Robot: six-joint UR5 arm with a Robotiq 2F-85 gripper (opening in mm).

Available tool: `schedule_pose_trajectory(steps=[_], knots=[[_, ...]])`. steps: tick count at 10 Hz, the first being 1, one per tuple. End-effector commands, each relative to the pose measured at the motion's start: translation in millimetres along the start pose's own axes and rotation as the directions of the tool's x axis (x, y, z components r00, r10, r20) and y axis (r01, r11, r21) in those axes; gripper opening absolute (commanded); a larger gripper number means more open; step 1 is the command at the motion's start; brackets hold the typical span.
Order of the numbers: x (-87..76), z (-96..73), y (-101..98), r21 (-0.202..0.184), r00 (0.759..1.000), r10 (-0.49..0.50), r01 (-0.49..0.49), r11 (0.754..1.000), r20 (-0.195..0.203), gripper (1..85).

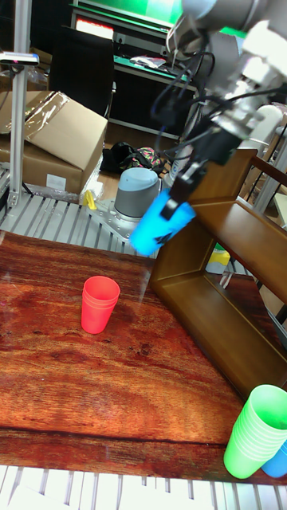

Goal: Take the cups off the shelf and stack them together

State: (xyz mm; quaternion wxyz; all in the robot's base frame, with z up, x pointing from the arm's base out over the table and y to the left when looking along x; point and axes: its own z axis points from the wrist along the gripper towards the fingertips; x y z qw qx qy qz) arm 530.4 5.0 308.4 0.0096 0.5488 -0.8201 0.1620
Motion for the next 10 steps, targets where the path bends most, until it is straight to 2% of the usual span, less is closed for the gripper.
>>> schedule_pose_trajectory(steps=[1, 3, 5, 7, 10], knots=[[7.0, 39.0, -14.2, 0.062, 0.994, -0.083, 0.078, 0.995, 0.073, 1.3], [3.5, 53.2, -16.1, 0.092, 0.987, -0.121, 0.111, 0.989, 0.104, 1.3], [10.3, 68.0, -16.8, 0.124, 0.983, -0.155, 0.142, 0.982, 0.102, 1.3], [19.2, 77.1, -6.9, 0.114, 0.981, -0.161, 0.149, 0.982, 0.105, 1.3], [19.5, 89.9, 7.5, 0.097, 0.980, -0.137, 0.124, 0.988, 0.143, 1.3]])
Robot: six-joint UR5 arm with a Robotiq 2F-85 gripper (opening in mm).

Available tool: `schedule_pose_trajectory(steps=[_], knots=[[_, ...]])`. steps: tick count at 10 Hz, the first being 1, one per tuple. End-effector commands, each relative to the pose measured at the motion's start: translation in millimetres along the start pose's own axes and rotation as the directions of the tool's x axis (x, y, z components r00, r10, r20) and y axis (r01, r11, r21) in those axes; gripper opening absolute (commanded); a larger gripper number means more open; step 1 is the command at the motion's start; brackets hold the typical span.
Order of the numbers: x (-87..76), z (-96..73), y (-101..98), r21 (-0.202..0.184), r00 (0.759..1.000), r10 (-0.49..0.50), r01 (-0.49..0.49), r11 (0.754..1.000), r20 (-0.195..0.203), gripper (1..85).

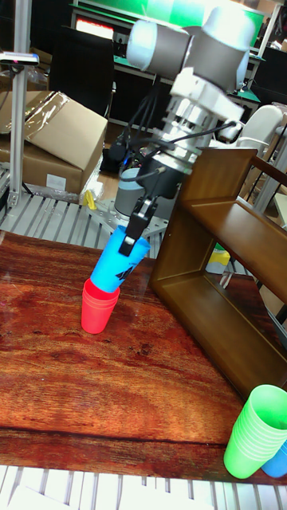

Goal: Take the cups off the shelf and stack them together

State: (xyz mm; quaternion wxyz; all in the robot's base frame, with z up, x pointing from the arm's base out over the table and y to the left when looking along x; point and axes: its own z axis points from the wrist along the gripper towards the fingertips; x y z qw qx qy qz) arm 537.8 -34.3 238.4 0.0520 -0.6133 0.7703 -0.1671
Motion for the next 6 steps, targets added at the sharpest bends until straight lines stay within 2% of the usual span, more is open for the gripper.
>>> schedule_pose_trajectory(steps=[1, 4, 6], knots=[[0.8, 13.8, 12.7, 0.003, 0.999, 0.011, -0.011, 1.000, 0.042, 1.3], [4.0, 15.1, 19.3, 0.007, 0.998, 0.004, -0.005, 1.000, 0.060, 1.3], [5.5, 9.1, 18.6, -0.014, 0.999, -0.020, 0.021, 1.000, 0.046, 1.3]])
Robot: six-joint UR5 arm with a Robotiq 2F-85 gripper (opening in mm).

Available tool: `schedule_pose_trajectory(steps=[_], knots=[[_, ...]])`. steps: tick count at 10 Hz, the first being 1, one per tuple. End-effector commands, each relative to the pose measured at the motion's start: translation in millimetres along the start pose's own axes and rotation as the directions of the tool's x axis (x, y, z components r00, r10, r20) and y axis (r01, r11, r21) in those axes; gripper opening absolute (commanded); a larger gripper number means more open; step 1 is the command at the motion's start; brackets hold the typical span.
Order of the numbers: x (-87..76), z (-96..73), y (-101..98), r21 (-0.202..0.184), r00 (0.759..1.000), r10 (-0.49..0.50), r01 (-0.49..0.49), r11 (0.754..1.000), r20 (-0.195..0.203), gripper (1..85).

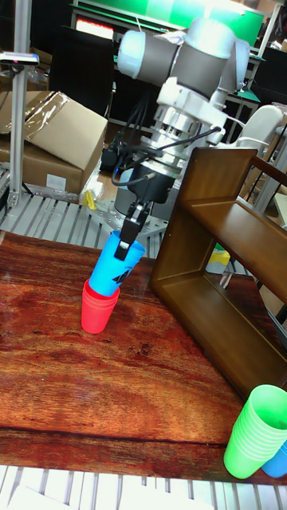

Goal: Take the cups off the shelf and stack them together

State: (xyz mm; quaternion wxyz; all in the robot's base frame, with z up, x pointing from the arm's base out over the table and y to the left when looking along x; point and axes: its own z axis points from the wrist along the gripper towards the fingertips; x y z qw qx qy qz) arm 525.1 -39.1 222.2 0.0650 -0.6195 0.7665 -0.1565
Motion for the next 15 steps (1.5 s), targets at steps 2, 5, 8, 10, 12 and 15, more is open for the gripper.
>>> schedule_pose_trajectory(steps=[2, 5, 8, 10, 12, 15], knots=[[-7.8, -18.1, 2.9, -0.060, 1.000, 0.002, -0.001, 0.998, 0.009, 1.3], [-16.6, -23.9, 18.4, -0.131, 0.999, 0.018, -0.013, 0.991, 0.032, 1.3], [-0.1, -27.8, 40.8, -0.213, 0.996, 0.076, -0.084, 0.973, -0.046, 1.3], [2.5, -27.5, 39.3, -0.197, 0.974, 0.211, -0.224, 0.955, -0.084, 1.3], [10.8, -27.2, 35.2, -0.172, 0.965, 0.233, -0.251, 0.953, -0.117, 1.3], [13.2, -18.7, 16.2, -0.182, 0.973, 0.219, -0.228, 0.957, -0.071, 1.3]])
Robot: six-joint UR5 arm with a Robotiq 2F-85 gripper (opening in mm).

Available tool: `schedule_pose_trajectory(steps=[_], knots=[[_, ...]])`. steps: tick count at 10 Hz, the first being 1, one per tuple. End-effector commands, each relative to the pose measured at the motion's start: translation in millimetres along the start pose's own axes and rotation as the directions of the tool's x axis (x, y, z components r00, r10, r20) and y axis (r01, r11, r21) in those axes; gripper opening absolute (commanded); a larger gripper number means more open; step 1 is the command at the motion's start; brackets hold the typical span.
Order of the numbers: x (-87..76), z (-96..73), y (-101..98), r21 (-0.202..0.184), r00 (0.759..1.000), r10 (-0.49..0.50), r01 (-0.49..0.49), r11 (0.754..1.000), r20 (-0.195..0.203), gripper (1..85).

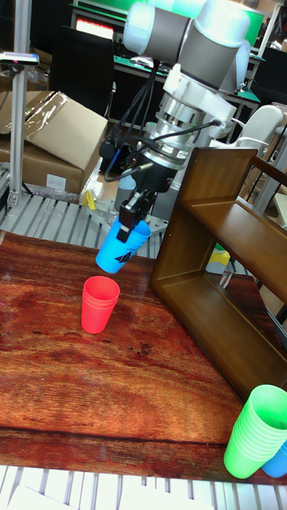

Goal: Take the cups off the shelf and stack them together

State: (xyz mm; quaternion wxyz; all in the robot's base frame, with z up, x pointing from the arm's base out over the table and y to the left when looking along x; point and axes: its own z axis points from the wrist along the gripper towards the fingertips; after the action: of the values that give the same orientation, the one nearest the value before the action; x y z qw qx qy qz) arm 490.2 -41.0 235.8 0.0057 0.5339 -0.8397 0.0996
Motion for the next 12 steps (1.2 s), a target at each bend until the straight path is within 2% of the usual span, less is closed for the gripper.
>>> schedule_pose_trajectory(steps=[1, 3, 6, 8, 12], knots=[[-2.3, 4.4, -17.3, -0.009, 0.999, 0.033, -0.033, 0.999, 0.036, 1.3], [-11.5, 11.0, -24.2, -0.011, 0.997, 0.050, -0.049, 0.999, 0.066, 1.3], [-14.6, 21.8, -32.7, -0.005, 0.995, 0.046, -0.046, 0.999, 0.090, 1.3], [-12.2, 26.1, -30.9, -0.015, 0.994, 0.057, -0.056, 0.998, 0.095, 1.3], [-7.8, 44.1, -30.2, -0.027, 0.990, 0.056, -0.053, 0.998, 0.130, 1.3]])
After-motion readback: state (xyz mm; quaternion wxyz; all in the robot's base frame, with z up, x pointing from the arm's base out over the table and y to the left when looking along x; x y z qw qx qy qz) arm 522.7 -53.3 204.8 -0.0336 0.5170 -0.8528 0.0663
